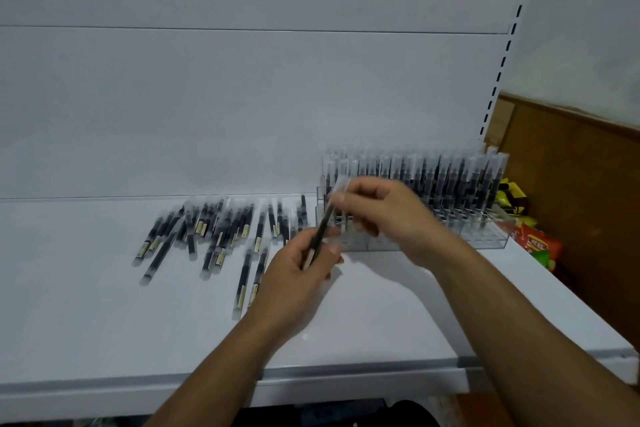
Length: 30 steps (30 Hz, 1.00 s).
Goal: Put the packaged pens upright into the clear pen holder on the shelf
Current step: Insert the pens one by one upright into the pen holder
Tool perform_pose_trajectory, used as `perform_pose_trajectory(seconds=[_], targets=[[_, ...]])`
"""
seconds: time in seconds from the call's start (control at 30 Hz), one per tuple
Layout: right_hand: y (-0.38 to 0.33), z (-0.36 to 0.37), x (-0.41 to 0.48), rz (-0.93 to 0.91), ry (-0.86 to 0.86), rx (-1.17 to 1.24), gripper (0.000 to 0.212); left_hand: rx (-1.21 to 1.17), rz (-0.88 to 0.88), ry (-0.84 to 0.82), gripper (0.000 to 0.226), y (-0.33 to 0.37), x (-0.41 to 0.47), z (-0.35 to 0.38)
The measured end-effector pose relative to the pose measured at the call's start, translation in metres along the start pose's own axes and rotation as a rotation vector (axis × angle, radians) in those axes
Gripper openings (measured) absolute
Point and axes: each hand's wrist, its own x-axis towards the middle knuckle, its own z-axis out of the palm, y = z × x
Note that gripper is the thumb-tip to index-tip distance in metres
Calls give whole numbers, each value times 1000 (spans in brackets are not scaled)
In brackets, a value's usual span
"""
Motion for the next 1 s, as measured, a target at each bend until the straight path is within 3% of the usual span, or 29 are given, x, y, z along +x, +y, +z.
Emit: perform_pose_trajectory(seconds=[0.13,0.23,0.3,0.43,0.87,1.0], targets=[[-12,-30,9,-23,314,85,12,296,133,73,33,-6,0,0],[-13,-45,17,-84,488,-62,15,640,294,107,52,-8,2,3],[-11,-48,22,-117,528,-175,14,831,292,68,59,-8,4,6],[-6,-48,28,-134,505,-389,11,980,256,16,64,-11,12,7],[-4,-48,37,-155,434,-624,11,958,290,32,65,-25,17,3],[8,-40,36,-46,244,-793,15,937,304,30,65,-26,18,4]])
